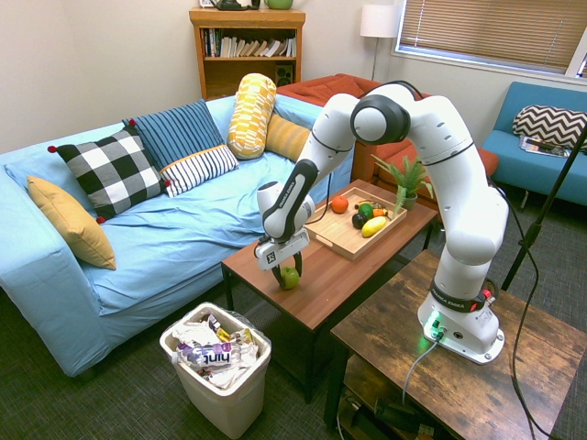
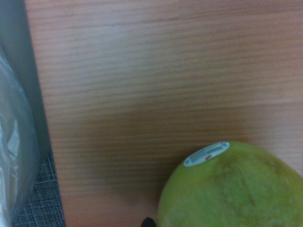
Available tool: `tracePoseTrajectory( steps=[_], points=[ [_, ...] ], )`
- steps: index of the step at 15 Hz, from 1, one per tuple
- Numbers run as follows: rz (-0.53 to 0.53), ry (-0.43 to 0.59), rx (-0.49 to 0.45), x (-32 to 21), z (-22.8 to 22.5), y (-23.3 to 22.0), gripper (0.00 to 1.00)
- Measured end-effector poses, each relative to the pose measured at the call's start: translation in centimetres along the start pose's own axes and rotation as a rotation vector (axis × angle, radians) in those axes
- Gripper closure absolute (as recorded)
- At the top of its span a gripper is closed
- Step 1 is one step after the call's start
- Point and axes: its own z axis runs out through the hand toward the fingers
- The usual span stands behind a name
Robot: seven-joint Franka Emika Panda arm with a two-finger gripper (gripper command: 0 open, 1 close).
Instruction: Put the apple in the tray
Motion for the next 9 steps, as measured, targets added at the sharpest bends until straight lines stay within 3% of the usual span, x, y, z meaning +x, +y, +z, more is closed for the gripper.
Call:
tracePoseTrajectory(
  steps=[4, 9],
  points=[
    [0.034, 0.038, 0.066, 2.0, -4.3, 0.0, 1.00],
    [0.177, 0.105, 0.128, 10.5, -11.4, 4.7, 1.00]
  ],
)
